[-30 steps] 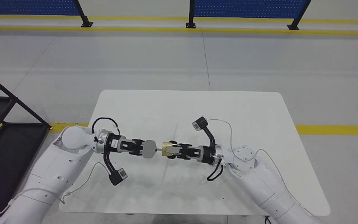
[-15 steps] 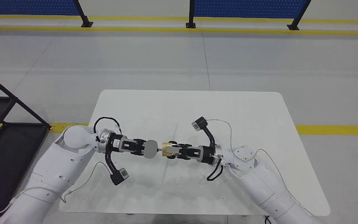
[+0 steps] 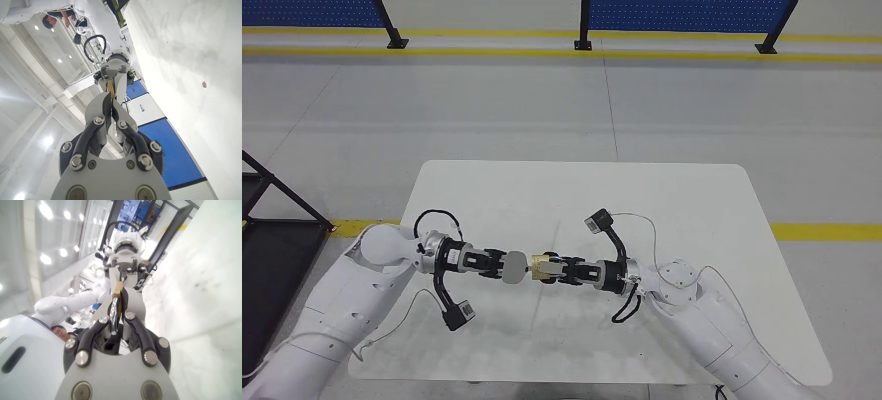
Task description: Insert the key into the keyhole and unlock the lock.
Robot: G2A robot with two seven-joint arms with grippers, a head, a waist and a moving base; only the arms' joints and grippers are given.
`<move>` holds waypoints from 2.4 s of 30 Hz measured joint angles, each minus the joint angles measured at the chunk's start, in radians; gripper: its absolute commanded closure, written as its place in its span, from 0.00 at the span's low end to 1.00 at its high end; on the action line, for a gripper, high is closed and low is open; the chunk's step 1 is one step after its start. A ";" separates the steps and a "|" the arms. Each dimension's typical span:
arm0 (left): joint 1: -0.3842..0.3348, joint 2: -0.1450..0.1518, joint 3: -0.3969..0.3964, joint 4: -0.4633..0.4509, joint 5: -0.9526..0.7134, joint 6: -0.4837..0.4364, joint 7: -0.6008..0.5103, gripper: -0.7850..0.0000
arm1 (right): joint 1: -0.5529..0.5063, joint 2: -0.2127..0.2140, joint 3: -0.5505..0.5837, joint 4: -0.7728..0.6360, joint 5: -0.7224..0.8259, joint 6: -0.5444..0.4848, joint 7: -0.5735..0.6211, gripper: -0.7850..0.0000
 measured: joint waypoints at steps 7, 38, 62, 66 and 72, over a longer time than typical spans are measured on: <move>-0.008 -0.005 0.010 0.006 0.003 0.008 -0.008 1.00 | 0.000 0.000 0.000 0.000 0.000 0.000 0.000 1.00; 0.009 -0.001 -0.035 0.006 -0.030 0.007 -0.009 0.00 | 0.000 0.000 0.000 0.000 0.000 0.000 0.000 1.00; 0.030 0.019 -0.110 -0.011 -0.238 -0.484 -0.106 0.00 | 0.000 0.000 0.000 0.000 0.000 0.000 0.000 1.00; 0.014 0.027 -0.117 -0.042 -0.272 -0.728 -0.134 0.00 | 0.000 0.000 0.000 0.000 0.000 0.000 0.000 1.00; -0.014 0.030 -0.095 -0.049 -0.334 -1.033 -0.225 0.00 | 0.000 0.000 0.000 0.000 0.000 0.000 0.000 1.00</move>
